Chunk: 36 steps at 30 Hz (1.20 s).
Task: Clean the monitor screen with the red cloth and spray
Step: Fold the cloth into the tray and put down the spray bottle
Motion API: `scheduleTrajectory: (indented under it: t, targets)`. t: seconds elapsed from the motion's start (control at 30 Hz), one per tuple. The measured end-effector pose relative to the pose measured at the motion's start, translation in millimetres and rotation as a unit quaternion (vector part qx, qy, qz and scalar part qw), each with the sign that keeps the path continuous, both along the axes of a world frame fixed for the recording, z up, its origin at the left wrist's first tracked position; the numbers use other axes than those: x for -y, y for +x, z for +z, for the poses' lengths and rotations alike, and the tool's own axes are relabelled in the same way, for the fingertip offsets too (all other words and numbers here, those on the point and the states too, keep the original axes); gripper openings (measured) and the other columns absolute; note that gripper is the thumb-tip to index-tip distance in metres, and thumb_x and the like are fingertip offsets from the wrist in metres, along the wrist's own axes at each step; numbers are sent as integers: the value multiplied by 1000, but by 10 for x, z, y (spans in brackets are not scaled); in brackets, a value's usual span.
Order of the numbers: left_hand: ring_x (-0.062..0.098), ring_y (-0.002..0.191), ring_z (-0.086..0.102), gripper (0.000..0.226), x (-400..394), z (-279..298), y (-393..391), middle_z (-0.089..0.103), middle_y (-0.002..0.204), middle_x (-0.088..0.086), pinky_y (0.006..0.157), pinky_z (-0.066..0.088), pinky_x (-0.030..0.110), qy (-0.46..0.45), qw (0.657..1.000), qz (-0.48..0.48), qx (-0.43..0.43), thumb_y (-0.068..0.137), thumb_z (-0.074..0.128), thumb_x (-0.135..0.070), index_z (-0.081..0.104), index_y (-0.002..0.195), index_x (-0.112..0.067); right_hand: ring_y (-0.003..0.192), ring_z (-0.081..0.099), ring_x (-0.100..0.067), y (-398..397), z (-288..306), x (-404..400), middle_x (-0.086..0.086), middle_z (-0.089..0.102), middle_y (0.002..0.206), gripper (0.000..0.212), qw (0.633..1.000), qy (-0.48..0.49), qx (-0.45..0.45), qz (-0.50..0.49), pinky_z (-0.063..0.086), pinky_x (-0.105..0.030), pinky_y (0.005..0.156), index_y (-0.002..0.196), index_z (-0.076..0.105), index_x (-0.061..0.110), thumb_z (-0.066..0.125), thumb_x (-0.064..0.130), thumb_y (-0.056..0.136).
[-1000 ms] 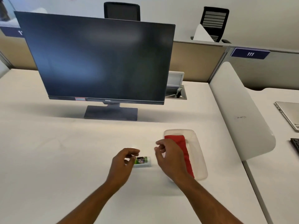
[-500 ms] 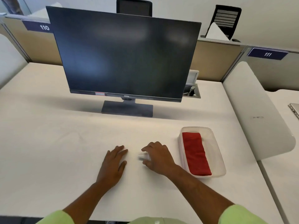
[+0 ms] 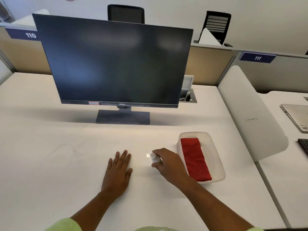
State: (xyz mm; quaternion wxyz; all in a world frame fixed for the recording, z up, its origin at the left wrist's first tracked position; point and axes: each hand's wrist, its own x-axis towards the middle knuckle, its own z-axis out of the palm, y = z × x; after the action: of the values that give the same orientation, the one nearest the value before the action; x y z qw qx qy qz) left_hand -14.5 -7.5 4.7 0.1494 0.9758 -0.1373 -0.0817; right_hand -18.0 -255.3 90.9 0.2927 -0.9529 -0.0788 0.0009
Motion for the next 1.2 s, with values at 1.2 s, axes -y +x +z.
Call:
scheduleTrajectory:
  t: [1.2]
  targets:
    - [10,154,-2,68,2188,405,200,-5,165,-19,121,-3,31,-231,970,-20,-74,102,32,-54,-7,156,-41,95,69,-28,106,83,1960,1,77,103,27,964,-73,126,-221,56,-42,81,107,76,17,83,13,82]
